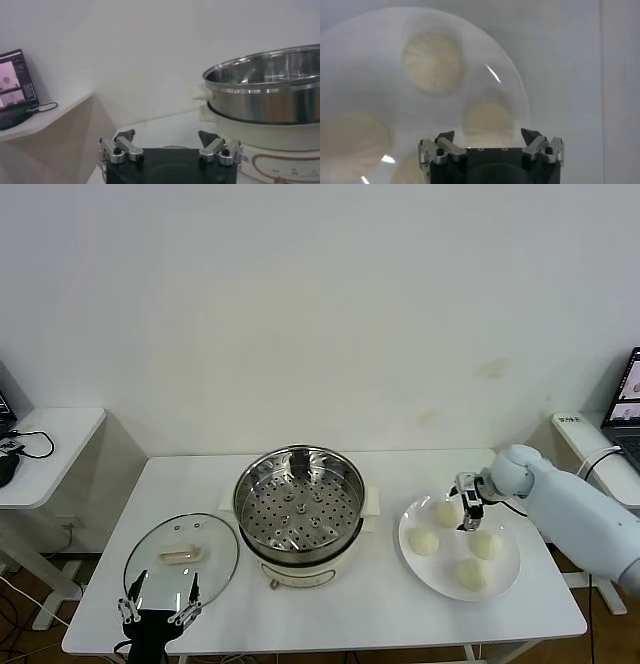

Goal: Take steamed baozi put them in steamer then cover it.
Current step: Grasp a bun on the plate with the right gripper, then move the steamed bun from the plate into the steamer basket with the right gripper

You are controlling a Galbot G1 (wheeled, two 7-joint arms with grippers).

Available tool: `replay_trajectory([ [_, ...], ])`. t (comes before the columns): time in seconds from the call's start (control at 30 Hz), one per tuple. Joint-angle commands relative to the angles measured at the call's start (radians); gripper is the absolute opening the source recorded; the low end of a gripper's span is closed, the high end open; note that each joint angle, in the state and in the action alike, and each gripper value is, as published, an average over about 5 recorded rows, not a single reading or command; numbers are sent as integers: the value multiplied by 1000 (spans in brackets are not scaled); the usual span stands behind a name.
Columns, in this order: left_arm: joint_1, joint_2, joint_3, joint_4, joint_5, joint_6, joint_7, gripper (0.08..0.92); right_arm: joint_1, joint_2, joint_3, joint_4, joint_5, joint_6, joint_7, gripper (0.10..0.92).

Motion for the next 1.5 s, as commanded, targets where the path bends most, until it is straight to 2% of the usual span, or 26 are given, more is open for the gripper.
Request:
replay_trajectory([
  [0.03, -1, 1, 0, -1, 0, -1, -1, 823, 17, 47, -21, -69, -18, 0, -7, 821],
  [0.17, -2, 1, -1, -2, 0, -1, -1, 823, 13, 55, -13, -80, -23, -3, 0, 803],
  [0.47, 1, 1, -3, -5, 0, -1, -3, 823, 10, 64, -15, -85, -24, -7, -3, 704],
  [0.8, 2, 0, -4, -13, 0, -2, -5, 823, 51, 23, -61, -20, 22, -10, -25, 622],
  [1.2, -2, 12, -3, -14, -8, -1, -5, 823, 354, -123, -235, 198, 264, -55, -49, 619],
  [1.5, -3, 15, 1, -22, -10, -1, -7, 823, 638, -29, -396, 275, 454, -94, -32, 623],
])
